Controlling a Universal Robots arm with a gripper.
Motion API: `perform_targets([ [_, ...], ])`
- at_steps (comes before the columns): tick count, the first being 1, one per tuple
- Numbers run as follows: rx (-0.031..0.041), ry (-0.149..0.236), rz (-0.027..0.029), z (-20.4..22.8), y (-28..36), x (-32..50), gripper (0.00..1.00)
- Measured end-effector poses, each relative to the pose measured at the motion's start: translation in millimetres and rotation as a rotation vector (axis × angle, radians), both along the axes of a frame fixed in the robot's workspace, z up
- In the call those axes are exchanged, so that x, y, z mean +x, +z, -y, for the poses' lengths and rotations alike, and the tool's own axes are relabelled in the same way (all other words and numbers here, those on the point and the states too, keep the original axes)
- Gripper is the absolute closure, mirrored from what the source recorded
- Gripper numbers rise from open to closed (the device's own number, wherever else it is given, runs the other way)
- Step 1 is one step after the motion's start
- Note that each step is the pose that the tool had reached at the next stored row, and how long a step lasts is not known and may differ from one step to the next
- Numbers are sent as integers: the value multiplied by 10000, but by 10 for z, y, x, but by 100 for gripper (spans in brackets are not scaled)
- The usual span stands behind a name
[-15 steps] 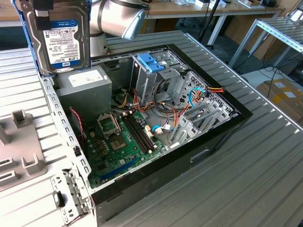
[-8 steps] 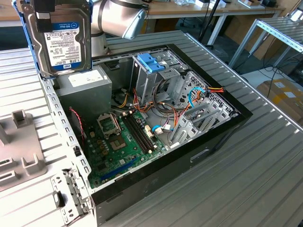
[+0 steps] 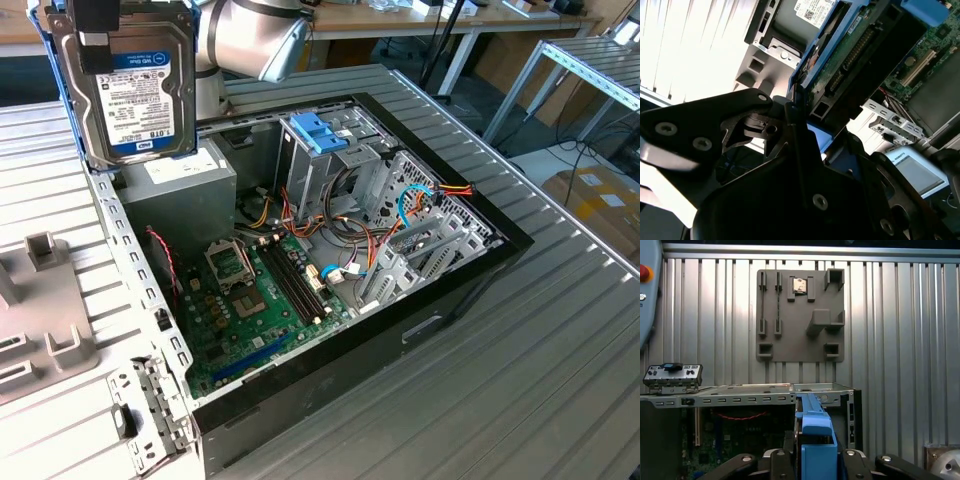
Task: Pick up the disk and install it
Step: 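Pick up the disk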
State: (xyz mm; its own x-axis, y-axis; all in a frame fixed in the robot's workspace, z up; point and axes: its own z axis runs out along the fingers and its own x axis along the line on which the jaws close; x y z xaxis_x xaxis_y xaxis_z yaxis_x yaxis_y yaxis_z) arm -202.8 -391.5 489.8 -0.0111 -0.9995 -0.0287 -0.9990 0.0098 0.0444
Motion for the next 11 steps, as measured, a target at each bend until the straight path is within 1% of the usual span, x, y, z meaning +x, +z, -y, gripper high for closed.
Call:
perform_targets([
  [11,0,0,0,95,-1,0,63],
])
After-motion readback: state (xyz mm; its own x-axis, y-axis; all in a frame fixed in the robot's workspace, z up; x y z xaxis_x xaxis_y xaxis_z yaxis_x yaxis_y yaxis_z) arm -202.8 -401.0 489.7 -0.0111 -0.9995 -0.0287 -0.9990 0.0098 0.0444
